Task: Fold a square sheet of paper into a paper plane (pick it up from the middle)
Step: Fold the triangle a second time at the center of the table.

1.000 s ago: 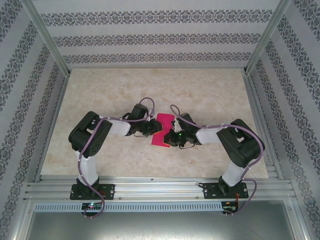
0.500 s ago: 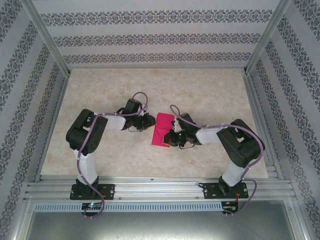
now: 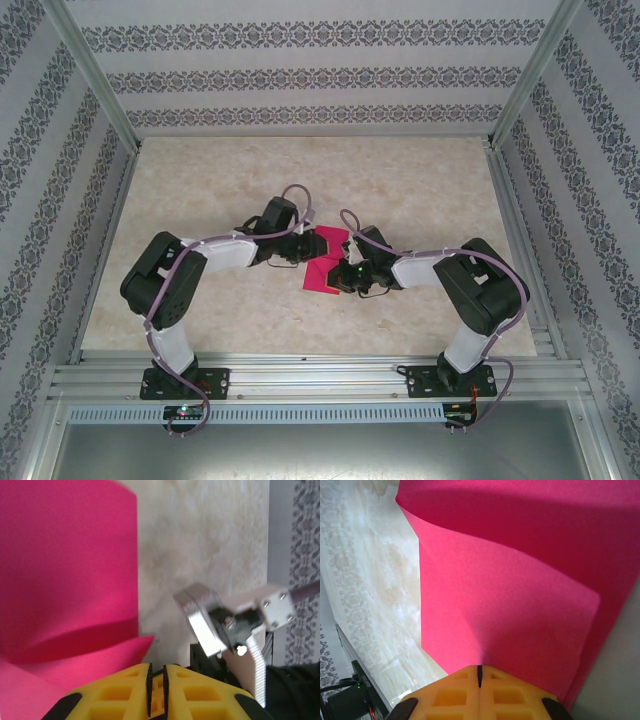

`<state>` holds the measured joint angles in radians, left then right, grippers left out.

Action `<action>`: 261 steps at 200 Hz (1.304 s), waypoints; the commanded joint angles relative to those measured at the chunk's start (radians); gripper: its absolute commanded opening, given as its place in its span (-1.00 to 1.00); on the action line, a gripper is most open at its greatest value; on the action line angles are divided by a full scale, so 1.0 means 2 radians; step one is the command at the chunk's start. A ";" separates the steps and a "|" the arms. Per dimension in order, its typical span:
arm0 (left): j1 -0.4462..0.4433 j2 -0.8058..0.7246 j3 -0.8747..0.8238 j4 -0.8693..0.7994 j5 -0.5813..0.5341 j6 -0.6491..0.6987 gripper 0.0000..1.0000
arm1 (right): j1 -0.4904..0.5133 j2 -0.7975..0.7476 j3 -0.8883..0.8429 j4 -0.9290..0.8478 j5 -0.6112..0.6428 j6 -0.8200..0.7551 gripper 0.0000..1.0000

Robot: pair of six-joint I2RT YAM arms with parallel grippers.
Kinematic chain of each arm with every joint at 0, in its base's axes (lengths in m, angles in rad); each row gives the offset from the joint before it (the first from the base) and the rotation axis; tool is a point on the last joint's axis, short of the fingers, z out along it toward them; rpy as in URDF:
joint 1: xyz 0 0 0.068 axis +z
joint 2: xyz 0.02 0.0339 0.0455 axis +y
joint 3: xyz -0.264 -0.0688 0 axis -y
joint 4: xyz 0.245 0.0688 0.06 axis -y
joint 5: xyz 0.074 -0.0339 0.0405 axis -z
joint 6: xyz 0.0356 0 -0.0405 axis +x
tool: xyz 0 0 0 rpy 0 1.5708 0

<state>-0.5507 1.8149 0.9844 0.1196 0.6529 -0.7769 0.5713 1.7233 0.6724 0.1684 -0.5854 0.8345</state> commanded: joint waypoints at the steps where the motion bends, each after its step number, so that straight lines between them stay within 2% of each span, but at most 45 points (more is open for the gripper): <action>1: -0.005 0.035 0.009 0.013 0.003 0.000 -0.68 | -0.005 0.022 -0.021 -0.083 0.037 -0.005 -1.00; 63: 0.006 0.070 0.000 0.000 -0.054 0.008 -0.72 | -0.009 -0.007 -0.014 -0.095 0.030 -0.009 -1.00; 93: 0.006 0.081 -0.009 0.017 -0.035 -0.003 -0.72 | -0.007 -0.046 -0.003 -0.073 0.003 0.008 -1.00; 113: 0.006 0.079 -0.015 0.025 -0.031 -0.008 -0.73 | -0.006 -0.057 0.017 -0.085 0.009 0.007 -1.00; 160: 0.005 0.078 -0.013 0.019 -0.030 -0.006 -0.74 | -0.008 -0.003 0.044 -0.058 -0.008 0.019 -1.00; 177: 0.005 0.077 -0.011 0.017 -0.031 -0.006 -0.75 | -0.007 0.022 0.050 -0.078 0.004 0.011 -1.00; 199: 0.005 0.076 -0.012 0.009 -0.037 -0.003 -0.76 | -0.012 0.025 0.018 -0.080 0.023 0.004 -1.00; 223: 0.006 0.082 -0.008 -0.011 -0.046 0.002 -0.85 | -0.020 0.023 -0.024 -0.019 -0.014 0.023 -1.00; 261: 0.011 0.088 -0.022 -0.008 -0.056 -0.005 -0.92 | -0.023 0.011 -0.042 -0.028 -0.016 0.016 -0.99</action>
<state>-0.5533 1.9419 0.9768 0.1570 0.6136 -0.7891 0.5381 1.7432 0.6579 0.2264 -0.6453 0.8658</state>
